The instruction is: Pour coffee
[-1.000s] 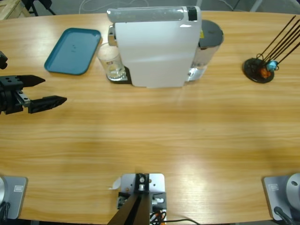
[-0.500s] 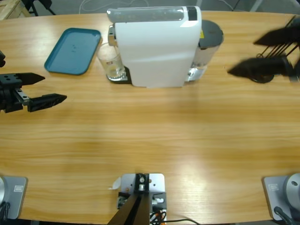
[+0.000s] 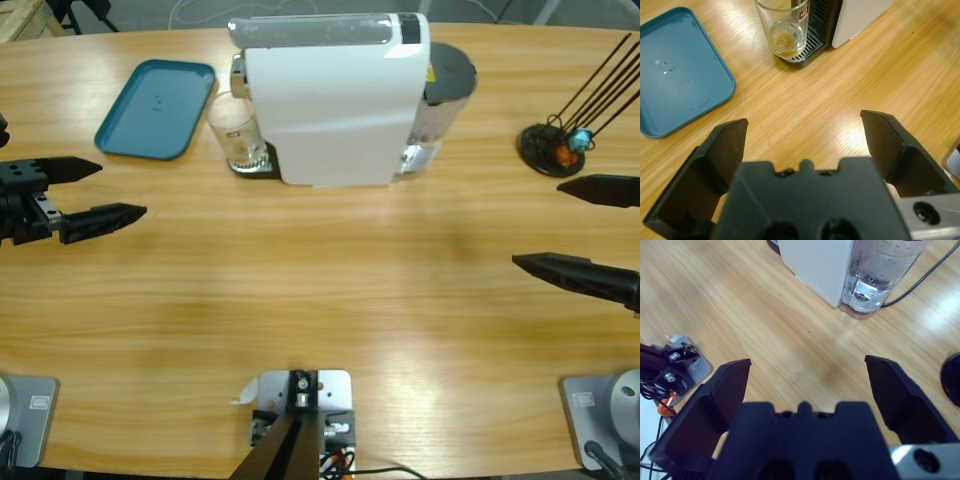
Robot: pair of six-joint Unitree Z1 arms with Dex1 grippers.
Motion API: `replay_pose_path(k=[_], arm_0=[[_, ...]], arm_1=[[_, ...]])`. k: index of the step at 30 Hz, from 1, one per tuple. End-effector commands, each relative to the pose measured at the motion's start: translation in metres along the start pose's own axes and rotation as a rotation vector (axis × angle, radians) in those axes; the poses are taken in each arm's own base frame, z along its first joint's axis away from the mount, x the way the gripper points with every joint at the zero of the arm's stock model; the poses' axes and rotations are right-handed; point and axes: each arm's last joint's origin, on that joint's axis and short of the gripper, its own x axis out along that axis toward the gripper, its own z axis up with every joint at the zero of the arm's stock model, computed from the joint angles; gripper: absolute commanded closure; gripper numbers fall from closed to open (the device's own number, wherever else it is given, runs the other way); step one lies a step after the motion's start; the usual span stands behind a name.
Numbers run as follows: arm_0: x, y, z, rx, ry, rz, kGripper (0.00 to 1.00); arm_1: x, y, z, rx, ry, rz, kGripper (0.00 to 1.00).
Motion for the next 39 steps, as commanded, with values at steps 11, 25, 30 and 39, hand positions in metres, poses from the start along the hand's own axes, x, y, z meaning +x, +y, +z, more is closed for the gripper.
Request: replay_pose_path(k=[11, 25, 30, 39], arm_0=[[0.0039, -0.0022, -0.0121, -0.013, 0.033, -0.025, 0.0], [0.0042, -0.0022, -0.013, -0.012, 0.026, -0.024, 0.0], [0.0048, -0.0022, -0.0132, -0.013, 0.03, -0.025, 0.0], [0.006, -0.0021, -0.0132, -0.012, 0.033, -0.028, 0.0]], arm_1=[[0.0086, 0.001, -0.0191, 0.034, -0.015, 0.016, 0.0], [0.0104, 0.0008, -0.0192, 0.035, -0.005, 0.016, 0.0], [0.0099, 0.0009, -0.0196, 0.04, -0.007, 0.016, 0.0], [0.0096, 0.001, -0.0197, 0.039, -0.009, 0.018, 0.0]])
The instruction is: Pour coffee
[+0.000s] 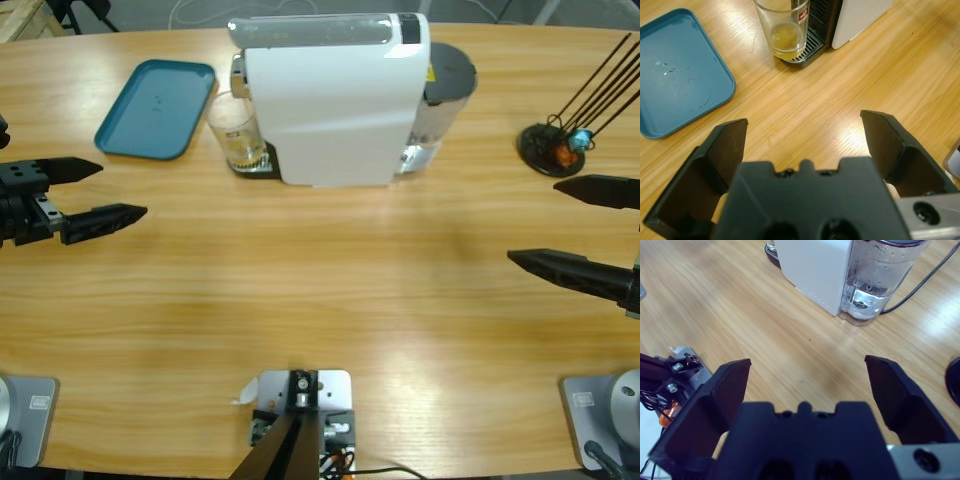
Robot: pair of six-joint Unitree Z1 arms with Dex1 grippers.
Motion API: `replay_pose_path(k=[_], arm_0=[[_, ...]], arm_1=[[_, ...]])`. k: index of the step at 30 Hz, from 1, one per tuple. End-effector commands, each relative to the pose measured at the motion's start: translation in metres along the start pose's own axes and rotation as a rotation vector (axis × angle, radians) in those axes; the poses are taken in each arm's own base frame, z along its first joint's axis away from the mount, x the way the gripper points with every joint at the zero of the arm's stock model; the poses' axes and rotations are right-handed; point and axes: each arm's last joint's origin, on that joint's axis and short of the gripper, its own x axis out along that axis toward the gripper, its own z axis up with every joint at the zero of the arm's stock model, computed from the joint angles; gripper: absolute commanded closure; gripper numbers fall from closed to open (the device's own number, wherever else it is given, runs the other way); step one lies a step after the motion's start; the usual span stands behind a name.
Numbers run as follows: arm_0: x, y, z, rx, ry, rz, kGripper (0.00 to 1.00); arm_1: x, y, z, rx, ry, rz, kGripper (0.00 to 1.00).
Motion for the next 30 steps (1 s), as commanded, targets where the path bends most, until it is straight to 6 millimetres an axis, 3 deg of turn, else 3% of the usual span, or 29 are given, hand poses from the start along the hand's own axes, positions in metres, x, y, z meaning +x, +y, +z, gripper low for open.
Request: replay_pose_path(k=[1, 30], arm_0=[[0.0055, -0.0021, -0.0107, -0.012, 0.038, -0.029, 0.0], [0.0093, -0.0026, -0.0102, -0.014, 0.045, -0.051, 0.0]], arm_1=[[0.0057, 0.0008, -0.0116, 0.009, 0.04, 0.018, 0.0], [0.0066, 0.0008, -0.0115, 0.012, 0.044, 0.019, 0.0]])
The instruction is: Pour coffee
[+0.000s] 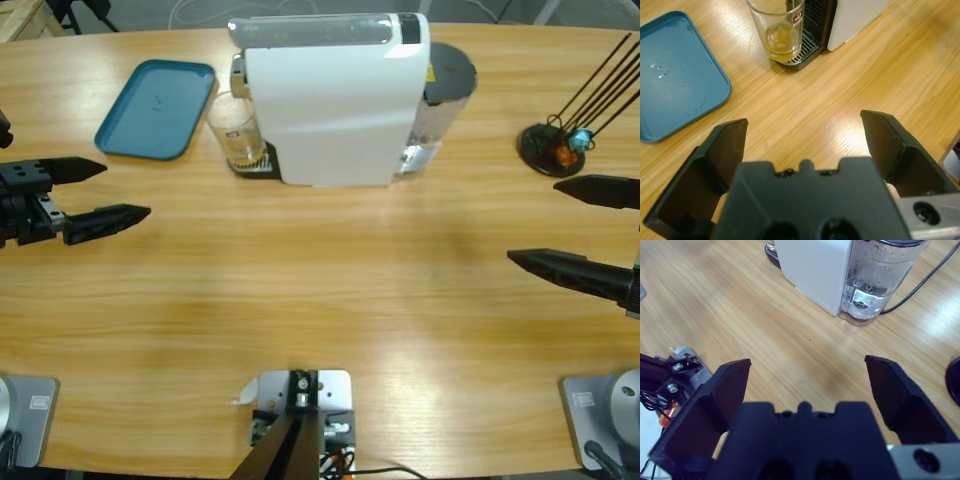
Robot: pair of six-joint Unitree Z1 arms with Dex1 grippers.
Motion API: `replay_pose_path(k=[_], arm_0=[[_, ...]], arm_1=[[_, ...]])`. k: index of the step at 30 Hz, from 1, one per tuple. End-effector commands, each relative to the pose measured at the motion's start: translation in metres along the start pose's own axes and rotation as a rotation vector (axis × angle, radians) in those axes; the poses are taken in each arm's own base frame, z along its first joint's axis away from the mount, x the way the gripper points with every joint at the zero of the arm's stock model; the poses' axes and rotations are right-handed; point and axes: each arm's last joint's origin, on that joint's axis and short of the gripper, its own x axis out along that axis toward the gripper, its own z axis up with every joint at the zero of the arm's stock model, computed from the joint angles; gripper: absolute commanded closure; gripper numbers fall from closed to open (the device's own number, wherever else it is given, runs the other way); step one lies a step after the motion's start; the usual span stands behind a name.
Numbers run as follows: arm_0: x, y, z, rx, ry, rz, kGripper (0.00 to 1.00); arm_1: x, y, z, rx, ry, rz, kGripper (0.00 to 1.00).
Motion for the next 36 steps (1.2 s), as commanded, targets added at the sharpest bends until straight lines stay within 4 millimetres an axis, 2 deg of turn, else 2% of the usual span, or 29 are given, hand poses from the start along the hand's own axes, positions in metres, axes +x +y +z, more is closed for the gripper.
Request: replay_pose_path(k=[1, 22, 30, 36], arm_0=[[0.008, -0.002, -0.011, -0.014, 0.051, -0.031, 0.0], [0.011, -0.001, -0.011, -0.014, 0.054, -0.034, 0.0], [0.006, 0.001, -0.005, -0.002, 0.008, 0.018, 0.0], [0.016, 0.003, 0.003, -0.001, -0.014, 0.037, 0.0]], arm_1=[[0.007, 0.001, -0.012, 0.011, 0.045, 0.019, 0.0], [0.009, 0.0, -0.011, 0.012, 0.057, 0.019, 0.0], [0.008, 0.0, -0.011, 0.011, 0.049, 0.012, 0.0], [0.004, 0.0, -0.011, 0.007, 0.025, 0.003, 0.0]])
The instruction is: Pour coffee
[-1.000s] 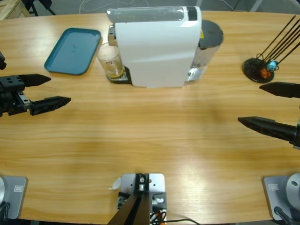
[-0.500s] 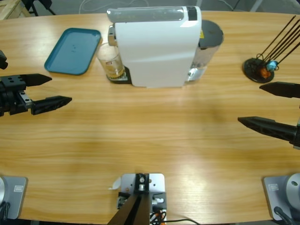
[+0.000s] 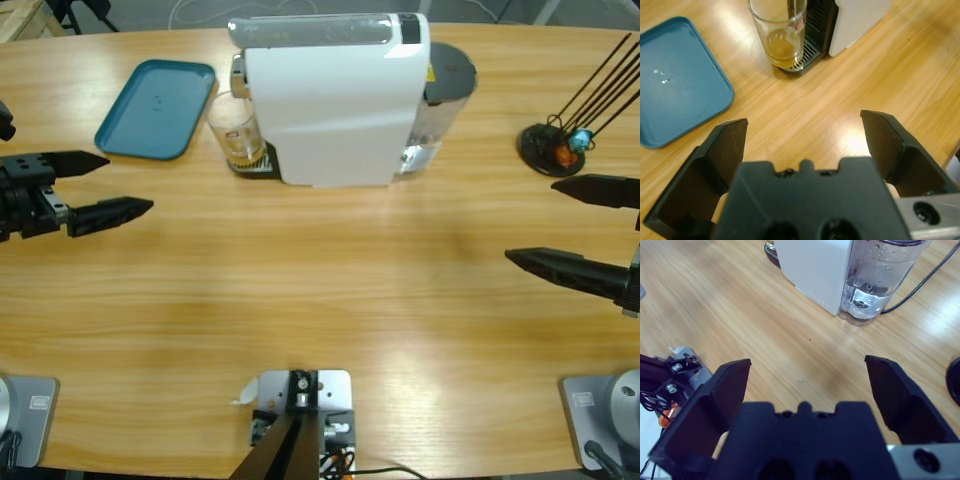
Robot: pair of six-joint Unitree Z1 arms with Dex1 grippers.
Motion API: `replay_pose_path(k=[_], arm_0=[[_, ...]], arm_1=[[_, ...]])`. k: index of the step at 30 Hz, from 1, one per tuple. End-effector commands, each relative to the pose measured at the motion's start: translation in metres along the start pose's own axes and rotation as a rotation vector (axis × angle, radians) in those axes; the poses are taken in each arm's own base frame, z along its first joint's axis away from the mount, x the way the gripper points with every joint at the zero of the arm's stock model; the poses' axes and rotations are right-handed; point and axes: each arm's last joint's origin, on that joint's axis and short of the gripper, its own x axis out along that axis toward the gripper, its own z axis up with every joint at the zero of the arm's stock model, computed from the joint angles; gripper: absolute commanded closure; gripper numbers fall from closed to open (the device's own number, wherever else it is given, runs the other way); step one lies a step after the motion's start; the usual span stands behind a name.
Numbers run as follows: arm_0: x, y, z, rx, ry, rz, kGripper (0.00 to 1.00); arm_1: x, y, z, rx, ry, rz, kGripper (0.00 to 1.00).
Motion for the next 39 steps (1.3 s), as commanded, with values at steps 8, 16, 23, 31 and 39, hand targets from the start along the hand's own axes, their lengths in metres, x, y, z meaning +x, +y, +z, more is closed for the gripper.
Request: replay_pose_path(k=[8, 16, 23, 31, 39], arm_0=[[0.02, 0.003, -0.002, -0.005, 0.026, 0.022, 0.0], [0.04, 0.006, 0.008, -0.003, -0.014, 0.024, 0.0], [0.075, 0.011, 0.015, 0.076, -0.006, 0.024, 0.0], [0.112, 0.016, 0.025, 0.11, -0.103, -0.008, 0.0], [0.134, 0.035, 0.023, 0.073, -0.144, -0.088, 0.0]], arm_1=[[0.0, 0.001, -0.014, 0.006, 0.014, -0.003, 0.0], [0.005, 0.0, -0.011, 0.008, 0.033, -0.002, 0.0], [0.008, -0.002, -0.01, 0.004, 0.047, -0.029, 0.0], [0.008, -0.002, -0.011, 0.004, 0.049, -0.03, 0.0], [0.009, -0.002, -0.011, 0.004, 0.051, -0.03, 0.0]])
